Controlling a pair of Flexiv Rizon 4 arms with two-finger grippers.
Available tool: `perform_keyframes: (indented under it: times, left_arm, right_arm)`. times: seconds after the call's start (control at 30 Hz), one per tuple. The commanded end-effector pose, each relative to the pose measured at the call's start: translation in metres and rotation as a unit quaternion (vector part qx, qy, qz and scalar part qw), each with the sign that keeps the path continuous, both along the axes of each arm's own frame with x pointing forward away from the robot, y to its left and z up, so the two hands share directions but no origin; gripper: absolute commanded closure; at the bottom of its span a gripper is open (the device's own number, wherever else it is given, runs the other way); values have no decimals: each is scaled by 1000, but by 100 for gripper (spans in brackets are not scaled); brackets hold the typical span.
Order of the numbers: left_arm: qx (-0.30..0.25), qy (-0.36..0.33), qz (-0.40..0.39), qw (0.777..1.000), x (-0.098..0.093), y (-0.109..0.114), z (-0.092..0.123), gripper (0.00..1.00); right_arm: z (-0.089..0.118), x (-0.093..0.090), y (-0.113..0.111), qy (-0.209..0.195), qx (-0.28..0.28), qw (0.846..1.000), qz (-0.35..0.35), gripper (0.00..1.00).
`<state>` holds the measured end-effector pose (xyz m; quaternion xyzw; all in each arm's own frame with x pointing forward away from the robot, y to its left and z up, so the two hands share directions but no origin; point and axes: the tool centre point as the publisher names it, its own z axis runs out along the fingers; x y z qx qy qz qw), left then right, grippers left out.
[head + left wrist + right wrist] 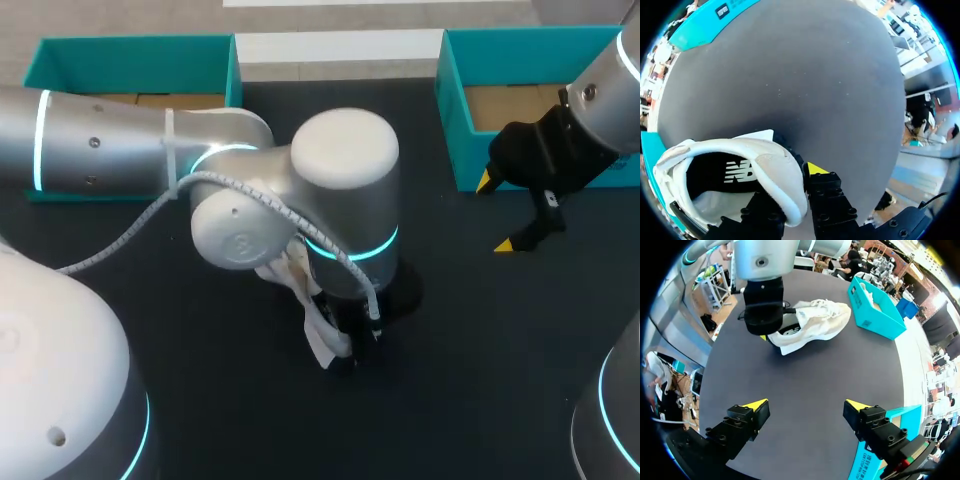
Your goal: Take the shoe out of the shoebox, open the shoe tongue, remove and reinsert the insole, then place the shoe into the shoebox
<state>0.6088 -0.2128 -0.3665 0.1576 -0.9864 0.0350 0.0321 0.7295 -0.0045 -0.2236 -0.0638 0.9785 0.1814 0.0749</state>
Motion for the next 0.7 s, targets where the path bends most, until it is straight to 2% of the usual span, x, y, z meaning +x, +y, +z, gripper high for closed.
perform_keyframes:
  times: [0.03,0.37,0.7]
  left_arm:
    - [-13,18,-14,1000,3,19,42,100]
    - [-41,87,-115,989,2,32,110,100]
    - [-51,120,-191,973,9,46,151,100]
  right_arm:
    - [-1,1,1,0,-1,1000,-1,0]
    - [-1,1,1,0,-1,1000,-1,0]
    - [-1,1,1,0,-1,1000,-1,0]
